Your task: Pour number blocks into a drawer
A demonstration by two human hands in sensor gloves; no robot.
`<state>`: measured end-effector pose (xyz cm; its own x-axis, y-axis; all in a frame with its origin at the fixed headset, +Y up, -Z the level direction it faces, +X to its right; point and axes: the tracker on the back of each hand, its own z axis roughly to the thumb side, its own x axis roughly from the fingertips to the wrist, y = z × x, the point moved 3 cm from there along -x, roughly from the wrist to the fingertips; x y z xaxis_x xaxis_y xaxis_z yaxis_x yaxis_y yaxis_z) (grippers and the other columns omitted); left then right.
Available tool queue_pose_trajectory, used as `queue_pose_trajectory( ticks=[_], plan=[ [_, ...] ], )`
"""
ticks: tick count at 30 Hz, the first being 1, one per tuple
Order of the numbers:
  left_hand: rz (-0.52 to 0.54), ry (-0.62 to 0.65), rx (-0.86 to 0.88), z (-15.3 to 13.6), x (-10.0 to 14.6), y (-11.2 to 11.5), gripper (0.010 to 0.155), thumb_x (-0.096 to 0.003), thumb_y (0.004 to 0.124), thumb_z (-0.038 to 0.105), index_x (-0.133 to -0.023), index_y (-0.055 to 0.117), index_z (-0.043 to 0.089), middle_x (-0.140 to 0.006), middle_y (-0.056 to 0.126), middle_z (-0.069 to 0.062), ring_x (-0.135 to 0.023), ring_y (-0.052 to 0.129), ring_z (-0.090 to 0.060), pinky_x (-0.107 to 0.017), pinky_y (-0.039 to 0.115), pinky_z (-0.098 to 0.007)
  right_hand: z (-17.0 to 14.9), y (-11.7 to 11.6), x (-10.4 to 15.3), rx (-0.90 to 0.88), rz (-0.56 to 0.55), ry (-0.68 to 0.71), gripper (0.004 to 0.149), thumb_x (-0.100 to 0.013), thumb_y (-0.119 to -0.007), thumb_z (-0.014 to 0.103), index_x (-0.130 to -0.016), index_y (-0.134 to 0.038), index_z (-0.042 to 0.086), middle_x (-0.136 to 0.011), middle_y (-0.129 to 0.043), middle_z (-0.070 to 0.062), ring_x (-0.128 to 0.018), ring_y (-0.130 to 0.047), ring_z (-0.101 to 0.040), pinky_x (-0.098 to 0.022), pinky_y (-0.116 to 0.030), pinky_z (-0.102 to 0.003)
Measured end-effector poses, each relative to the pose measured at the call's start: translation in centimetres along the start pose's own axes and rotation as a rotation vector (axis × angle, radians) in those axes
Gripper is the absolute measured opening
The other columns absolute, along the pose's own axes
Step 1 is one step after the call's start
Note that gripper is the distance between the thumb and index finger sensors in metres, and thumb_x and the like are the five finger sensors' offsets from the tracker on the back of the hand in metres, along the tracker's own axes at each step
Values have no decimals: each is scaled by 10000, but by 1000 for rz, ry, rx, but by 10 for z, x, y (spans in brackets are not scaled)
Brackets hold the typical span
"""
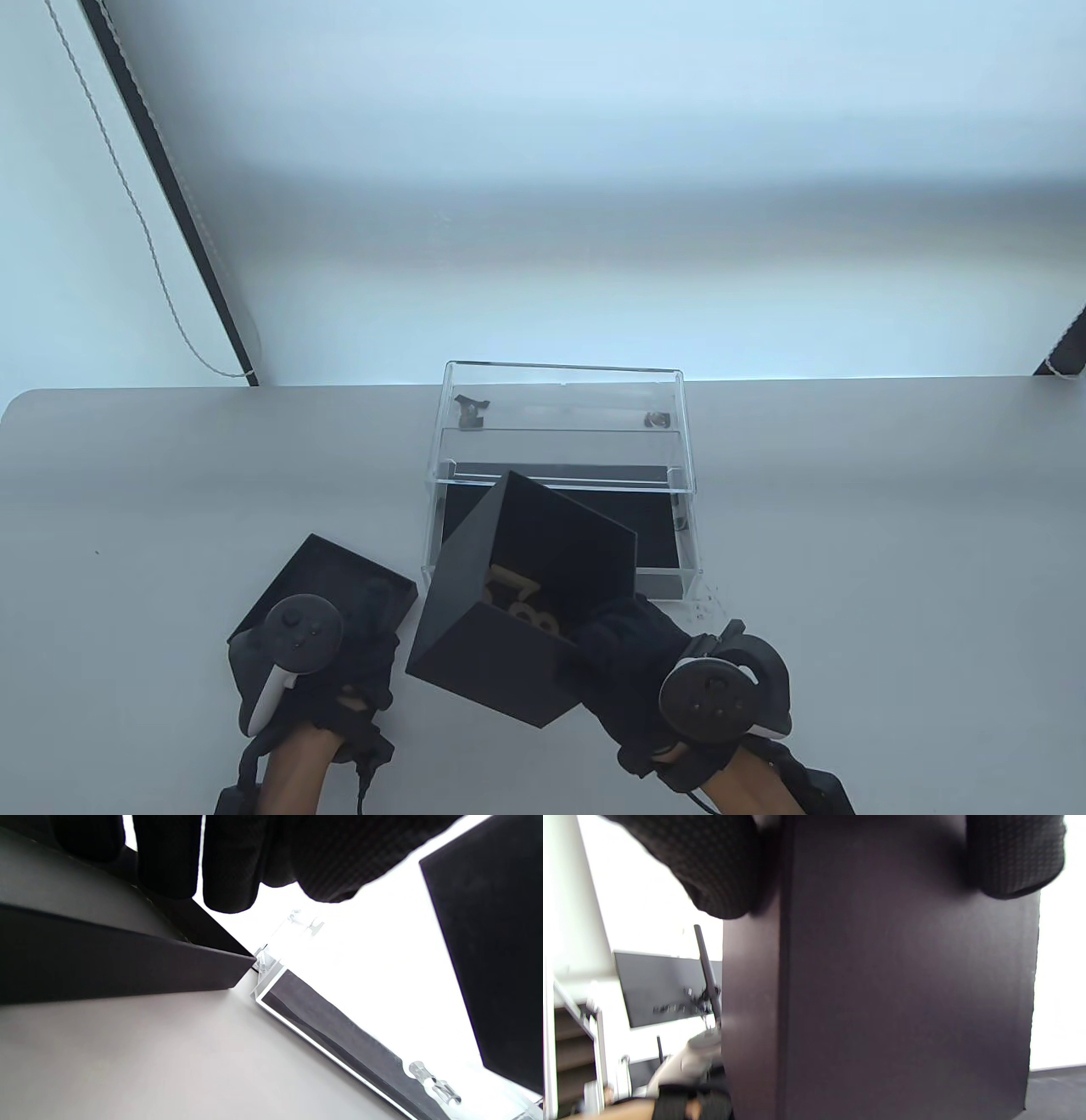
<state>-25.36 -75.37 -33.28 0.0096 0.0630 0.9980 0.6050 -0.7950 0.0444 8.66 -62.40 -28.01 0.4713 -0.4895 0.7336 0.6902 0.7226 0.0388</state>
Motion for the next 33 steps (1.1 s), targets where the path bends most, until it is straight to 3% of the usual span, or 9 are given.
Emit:
queue_pose_trajectory(
  ticks=[7, 17, 25, 33],
  plan=[
    [-3, 6, 4, 2, 0, 0, 647, -462, 733, 414, -1052, 534, 238, -1108, 705, -111, -1007, 661, -427, -700, 539, -681, -16, -2, -25, -186, -122, -110, 404, -393, -841, 444, -685, -844, 165, -586, -997, -51, -654, -936, -294, -540, -734, -725],
    [-8, 10, 15, 3, 0, 0, 644, -464, 729, 419, -1050, 538, 233, -1107, 706, -114, -1006, 660, -429, -700, 537, -682, -65, -34, -48, -544, -199, -348, 403, -433, -824, 446, -723, -817, 166, -632, -972, -54, -694, -904, -300, -562, -704, -730],
    [-20, 11, 6, 5, -1, 2, 645, -463, 728, 420, -1050, 538, 235, -1106, 708, -116, -1004, 662, -430, -700, 536, -681, -105, -77, -37, -967, -208, -481, 403, -490, -792, 442, -778, -768, 160, -705, -927, -66, -757, -844, -316, -601, -649, -738],
    [-27, 11, -4, 8, 0, 4, 644, -464, 728, 421, -1050, 539, 232, -1106, 708, -116, -1004, 662, -431, -700, 535, -682, -121, -99, -26, -1176, -236, -533, 406, -499, -767, 445, -786, -741, 159, -717, -907, -64, -771, -826, -316, -610, -640, -737]
  ],
)
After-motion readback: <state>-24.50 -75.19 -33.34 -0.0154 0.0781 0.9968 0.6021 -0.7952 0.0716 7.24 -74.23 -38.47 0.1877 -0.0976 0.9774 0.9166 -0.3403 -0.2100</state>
